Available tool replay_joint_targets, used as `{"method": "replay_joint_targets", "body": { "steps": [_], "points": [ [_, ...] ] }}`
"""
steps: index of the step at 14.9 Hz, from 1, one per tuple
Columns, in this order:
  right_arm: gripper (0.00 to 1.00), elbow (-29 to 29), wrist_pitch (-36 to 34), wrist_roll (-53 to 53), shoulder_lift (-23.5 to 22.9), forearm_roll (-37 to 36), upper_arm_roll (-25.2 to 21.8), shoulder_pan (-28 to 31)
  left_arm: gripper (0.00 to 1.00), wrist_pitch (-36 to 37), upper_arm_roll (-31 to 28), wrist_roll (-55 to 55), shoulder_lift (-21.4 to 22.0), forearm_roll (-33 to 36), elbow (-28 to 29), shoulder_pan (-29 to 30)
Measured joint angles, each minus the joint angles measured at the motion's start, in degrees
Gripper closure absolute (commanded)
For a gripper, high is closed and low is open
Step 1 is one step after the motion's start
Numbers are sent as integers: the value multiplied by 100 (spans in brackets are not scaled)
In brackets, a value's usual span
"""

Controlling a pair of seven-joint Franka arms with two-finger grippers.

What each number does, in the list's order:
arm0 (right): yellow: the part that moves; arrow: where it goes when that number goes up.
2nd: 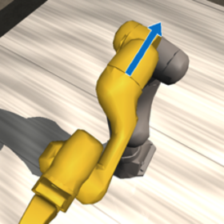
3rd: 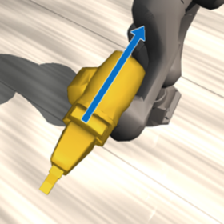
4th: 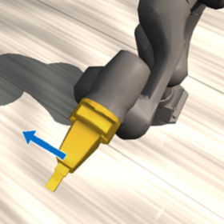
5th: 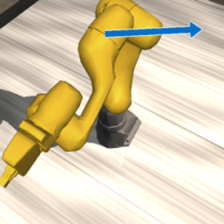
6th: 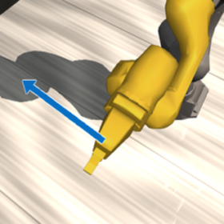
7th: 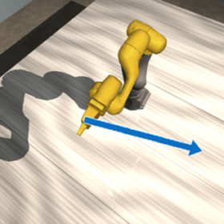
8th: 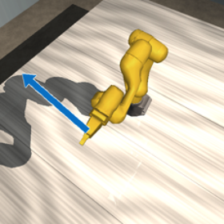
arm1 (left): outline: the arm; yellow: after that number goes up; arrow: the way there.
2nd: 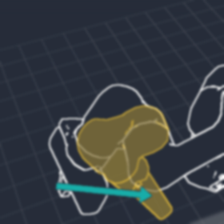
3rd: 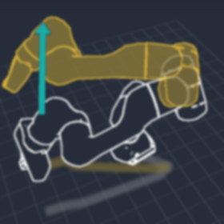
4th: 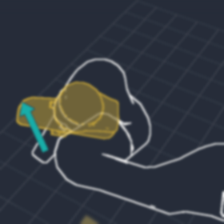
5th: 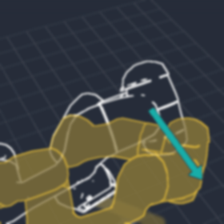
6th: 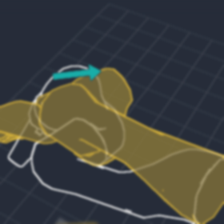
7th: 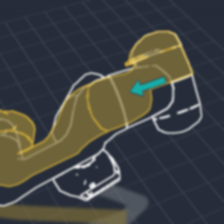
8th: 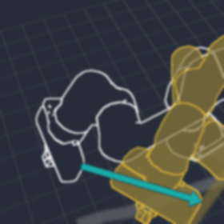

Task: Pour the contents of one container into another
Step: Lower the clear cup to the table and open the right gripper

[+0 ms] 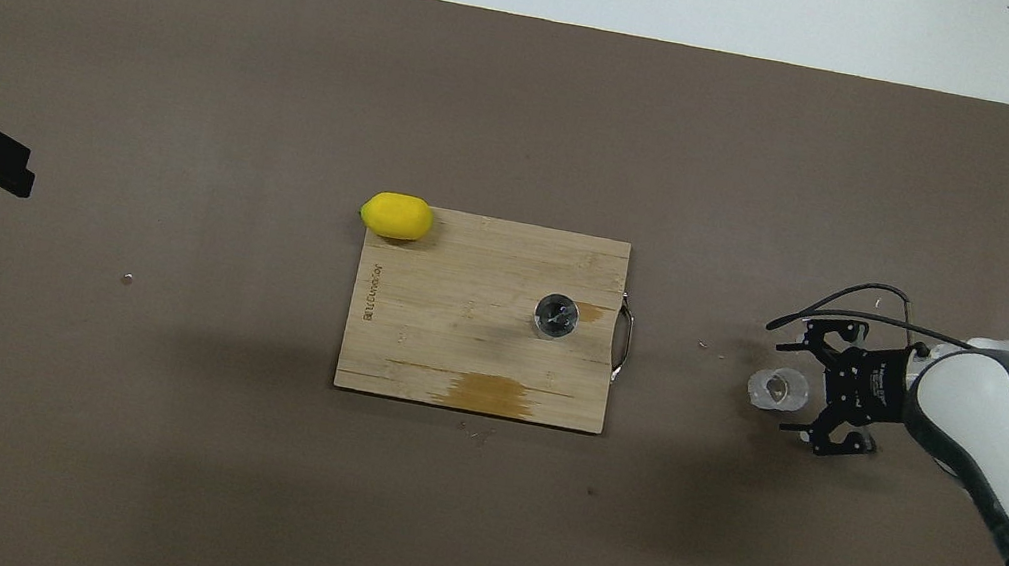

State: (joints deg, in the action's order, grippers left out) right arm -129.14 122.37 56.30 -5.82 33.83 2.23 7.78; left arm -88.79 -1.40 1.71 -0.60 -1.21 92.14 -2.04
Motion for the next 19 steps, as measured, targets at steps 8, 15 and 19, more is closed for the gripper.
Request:
{"method": "replay_joint_targets", "body": {
  "steps": [8, 15, 19],
  "points": [
    [1, 28, -686, -2446, 882, -1664, 55, -67, 0, 74, 208, -9, 128, -4, 4, -12],
    [1, 1258, -1846, -4311, 1153, -2723, 179, -450, 0, 68, 193, -13, 130, -4, 4, -11],
    [1, 2089, -2063, -4485, 1147, -3276, 193, -824, 0, 68, 168, -15, 130, -4, 4, -3]
  ]
}}
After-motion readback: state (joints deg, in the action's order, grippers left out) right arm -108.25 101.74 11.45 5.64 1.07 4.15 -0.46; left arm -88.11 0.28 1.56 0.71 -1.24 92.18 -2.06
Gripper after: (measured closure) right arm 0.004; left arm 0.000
